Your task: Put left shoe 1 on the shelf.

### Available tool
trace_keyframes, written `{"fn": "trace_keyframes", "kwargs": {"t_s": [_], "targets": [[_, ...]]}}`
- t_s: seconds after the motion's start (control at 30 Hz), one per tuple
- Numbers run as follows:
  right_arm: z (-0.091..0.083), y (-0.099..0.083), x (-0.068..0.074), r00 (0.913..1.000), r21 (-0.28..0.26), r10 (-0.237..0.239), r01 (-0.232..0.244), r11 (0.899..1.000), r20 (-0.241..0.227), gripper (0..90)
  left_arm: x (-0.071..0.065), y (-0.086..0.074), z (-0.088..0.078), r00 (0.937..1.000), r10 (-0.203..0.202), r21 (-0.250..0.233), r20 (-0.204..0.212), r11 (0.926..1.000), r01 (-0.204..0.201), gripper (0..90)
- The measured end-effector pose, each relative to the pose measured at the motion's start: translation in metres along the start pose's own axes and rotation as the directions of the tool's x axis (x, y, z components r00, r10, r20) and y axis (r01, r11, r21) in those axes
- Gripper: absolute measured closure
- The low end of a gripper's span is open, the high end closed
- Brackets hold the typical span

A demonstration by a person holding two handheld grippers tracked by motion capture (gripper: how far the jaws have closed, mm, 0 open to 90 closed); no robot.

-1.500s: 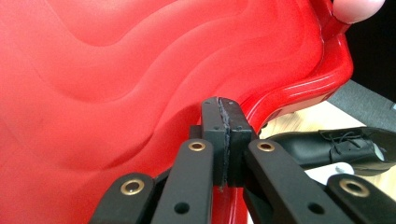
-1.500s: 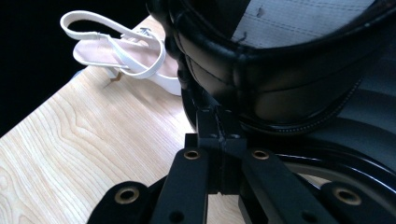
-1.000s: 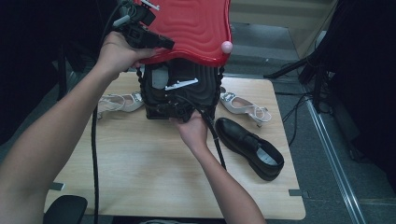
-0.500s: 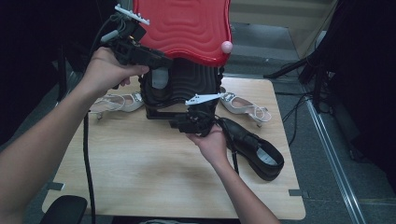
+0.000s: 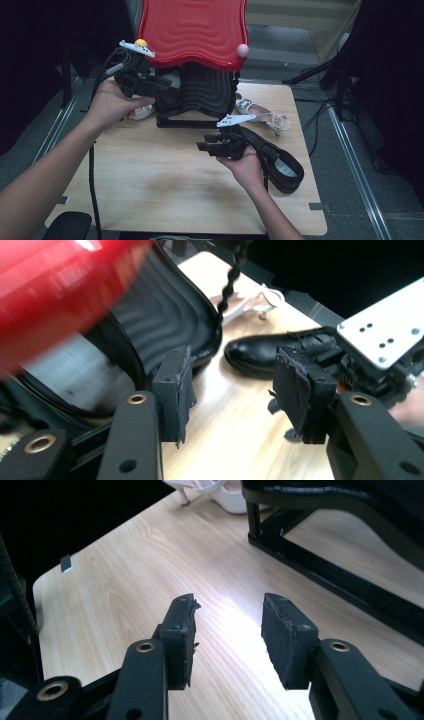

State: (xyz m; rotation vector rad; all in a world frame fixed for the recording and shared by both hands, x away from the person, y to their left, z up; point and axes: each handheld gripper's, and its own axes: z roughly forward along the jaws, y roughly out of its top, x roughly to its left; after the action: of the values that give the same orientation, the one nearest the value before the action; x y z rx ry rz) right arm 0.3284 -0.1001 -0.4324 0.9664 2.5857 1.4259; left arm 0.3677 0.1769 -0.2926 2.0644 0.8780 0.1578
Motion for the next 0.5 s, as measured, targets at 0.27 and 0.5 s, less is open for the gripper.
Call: {"fn": "trace_keyframes", "kwargs": {"t_s": [0.27,0.5], "targets": [[-0.011,-0.014,-0.003,0.9995,0.026,-0.016,0.015,1.0,0.028,57.0,-0.001,-0.023,0.014,0.9999,-0.014,0.026,0.002,0.9996,0.014,49.6],[-0.015,-0.028,-0.012,0.9998,0.038,0.013,-0.013,0.999,0.018,56.9,-0.002,-0.05,0.031,0.9997,-0.023,0.055,0.001,0.9982,0.023,48.7]]}}
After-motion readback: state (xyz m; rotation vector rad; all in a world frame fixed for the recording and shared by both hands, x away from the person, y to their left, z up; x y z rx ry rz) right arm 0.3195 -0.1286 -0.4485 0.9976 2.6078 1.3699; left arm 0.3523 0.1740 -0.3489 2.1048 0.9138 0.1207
